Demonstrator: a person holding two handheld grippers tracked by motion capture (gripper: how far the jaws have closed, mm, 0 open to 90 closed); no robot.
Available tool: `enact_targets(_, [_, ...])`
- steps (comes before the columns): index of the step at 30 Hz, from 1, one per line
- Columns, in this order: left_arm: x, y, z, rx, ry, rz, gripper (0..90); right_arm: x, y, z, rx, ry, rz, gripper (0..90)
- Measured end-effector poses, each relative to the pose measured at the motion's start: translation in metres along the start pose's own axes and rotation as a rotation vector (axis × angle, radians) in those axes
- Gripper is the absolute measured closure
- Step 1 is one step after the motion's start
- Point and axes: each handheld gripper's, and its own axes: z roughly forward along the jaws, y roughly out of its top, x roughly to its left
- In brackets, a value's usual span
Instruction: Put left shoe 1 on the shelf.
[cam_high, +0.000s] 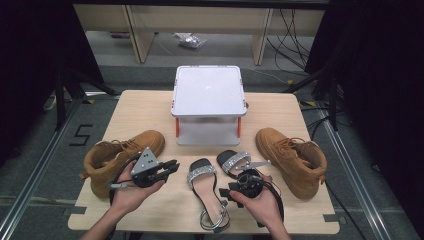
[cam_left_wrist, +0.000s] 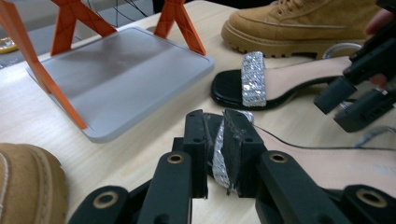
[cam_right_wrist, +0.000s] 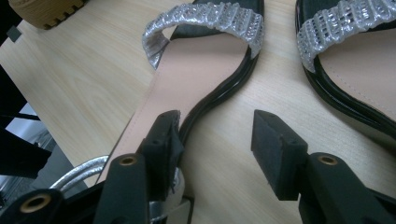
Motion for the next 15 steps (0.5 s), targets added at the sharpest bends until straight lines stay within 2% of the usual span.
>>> enact_targets(5, [0.004, 0.004, 0.002, -0.014, 0.016, -0.017, 79.2, 0.001, 0.003, 0.000, 0.008, 0.006, 0.007, 49.9])
enact_targets(10, [0.008, 0.012, 0.006, -0.028, 0.031, -0.005, 79.2, 0.002, 0.005, 0.000, 0.012, -0.001, -0.004, 49.4])
enact_targets(11, [0.009, 0.014, 0.006, -0.034, 0.035, -0.002, 79.3, 0.004, 0.005, 0.001, -0.001, -0.021, 0.009, 49.4])
enact_targets(15, [0.014, 0.024, 0.008, -0.066, 0.051, -0.004, 79.4, 0.009, 0.005, 0.000, 0.002, -0.021, 0.015, 49.1])
